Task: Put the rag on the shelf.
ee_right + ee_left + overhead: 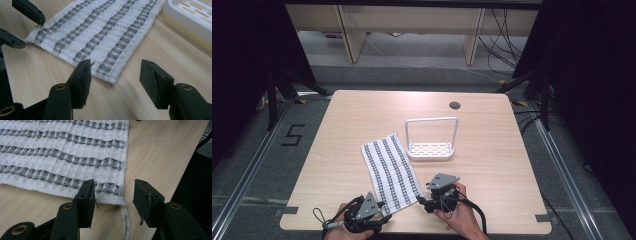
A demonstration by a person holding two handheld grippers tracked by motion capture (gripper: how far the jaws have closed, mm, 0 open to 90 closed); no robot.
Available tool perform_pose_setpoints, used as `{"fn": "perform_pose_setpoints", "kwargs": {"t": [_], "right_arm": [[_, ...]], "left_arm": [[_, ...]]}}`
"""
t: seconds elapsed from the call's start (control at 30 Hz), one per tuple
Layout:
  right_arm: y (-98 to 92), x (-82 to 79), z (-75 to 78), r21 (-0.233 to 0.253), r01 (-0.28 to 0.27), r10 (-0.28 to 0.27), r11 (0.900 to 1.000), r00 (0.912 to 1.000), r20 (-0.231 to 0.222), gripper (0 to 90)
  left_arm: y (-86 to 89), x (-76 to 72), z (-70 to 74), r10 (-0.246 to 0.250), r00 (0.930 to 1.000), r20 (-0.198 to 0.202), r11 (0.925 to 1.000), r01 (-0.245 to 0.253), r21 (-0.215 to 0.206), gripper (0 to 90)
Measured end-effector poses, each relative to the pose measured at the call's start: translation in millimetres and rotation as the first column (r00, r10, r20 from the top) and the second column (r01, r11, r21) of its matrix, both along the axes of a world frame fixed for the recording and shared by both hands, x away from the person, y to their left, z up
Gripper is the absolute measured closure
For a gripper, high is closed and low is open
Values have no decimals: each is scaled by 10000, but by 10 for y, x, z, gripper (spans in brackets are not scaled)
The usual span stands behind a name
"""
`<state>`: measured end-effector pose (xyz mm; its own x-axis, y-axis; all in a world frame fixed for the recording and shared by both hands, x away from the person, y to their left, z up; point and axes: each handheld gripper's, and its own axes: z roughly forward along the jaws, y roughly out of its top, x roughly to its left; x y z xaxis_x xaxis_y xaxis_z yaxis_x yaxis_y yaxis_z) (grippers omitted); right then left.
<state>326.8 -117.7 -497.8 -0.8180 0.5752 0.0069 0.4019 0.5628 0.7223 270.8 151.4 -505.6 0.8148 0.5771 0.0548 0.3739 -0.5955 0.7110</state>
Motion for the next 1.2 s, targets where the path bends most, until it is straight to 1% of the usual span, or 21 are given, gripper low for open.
{"fn": "perform_pose_setpoints", "kwargs": {"t": [0.03,0.07,0.1,0.17,0.2,0.23,0.27,0.37,0.43,0.47,0.53,0.57,0.6,0.73,0.77,0.8,0.93,1.0,1.13,1.17,1.2], "right_arm": [[13,-5,1,23,7,-7,10000,9999,-170,448],[22,0,-5,-38,-13,13,10000,9999,-134,452],[40,7,-24,66,15,-15,10000,10000,-24,454],[48,25,-27,-133,-97,96,9999,9999,-75,459],[48,25,-27,-133,-97,96,9999,9999,-75,459],[70,34,-55,-64,-36,36,10000,10000,-29,466],[78,33,-55,-70,25,-26,10000,9999,-169,468],[91,67,-78,-58,-145,143,9999,9997,-179,479],[97,78,-90,-91,-85,83,9999,9997,-240,492],[99,83,-100,-98,-2,0,10000,9996,-279,504],[101,108,-118,-147,-173,168,9997,9993,-326,516],[95,113,-114,-287,-153,141,9995,9990,-433,519],[105,120,-131,-220,-143,135,9997,9992,-368,522],[106,135,-134,-255,-233,219,9994,9983,-535,549],[120,131,-145,-103,-134,128,9999,9987,-496,586],[121,132,-148,-142,-86,80,9999,9990,-432,599],[113,131,-138,-210,-154,145,9997,9989,-442,672],[110,127,-137,-158,-89,81,9998,9986,-531,761],[122,117,-140,-145,-145,139,9998,9988,-460,834],[125,120,-140,-139,-280,276,9995,9993,-269,852],[119,103,-103,-24,-241,240,9997,9994,-249,868]], "left_arm": [[0,0,0,0,10000,0,10000,0,0,518],[8,28,-1,-176,9997,155,9995,173,248,522],[-6,22,-9,-138,9999,35,9999,138,83,527],[-12,27,-9,-155,9999,4,9997,155,201,531],[-22,37,-21,-81,9999,-70,9995,83,318,531],[-30,55,-17,-291,9996,68,9976,286,636,535],[-45,55,-29,-255,9997,35,9980,253,584,540],[-58,72,-34,-213,9998,-13,9969,213,757,591],[-63,70,-32,-233,9997,-47,9975,235,663,625],[-53,91,-25,-360,9993,60,9957,354,860,647],[-51,92,-26,-353,9994,36,9959,348,838,682],[-55,86,-32,-326,9995,-22,9975,327,620,703],[-37,107,-26,-274,9996,111,9955,263,905,727],[-27,131,-25,-329,9994,135,9957,316,874,806],[-26,142,-27,-309,9995,80,9967,302,753,820],[-22,151,-21,-351,9994,65,9954,343,895,824],[-35,140,-21,-365,9993,86,9963,358,782,837],[-36,143,-20,-366,9993,12,9969,364,695,845],[-28,147,-11,-371,9991,185,9966,356,743,850],[-22,144,7,-467,9988,140,9967,457,676,850],[-20,137,24,-395,9988,295,9974,376,611,851]]}}
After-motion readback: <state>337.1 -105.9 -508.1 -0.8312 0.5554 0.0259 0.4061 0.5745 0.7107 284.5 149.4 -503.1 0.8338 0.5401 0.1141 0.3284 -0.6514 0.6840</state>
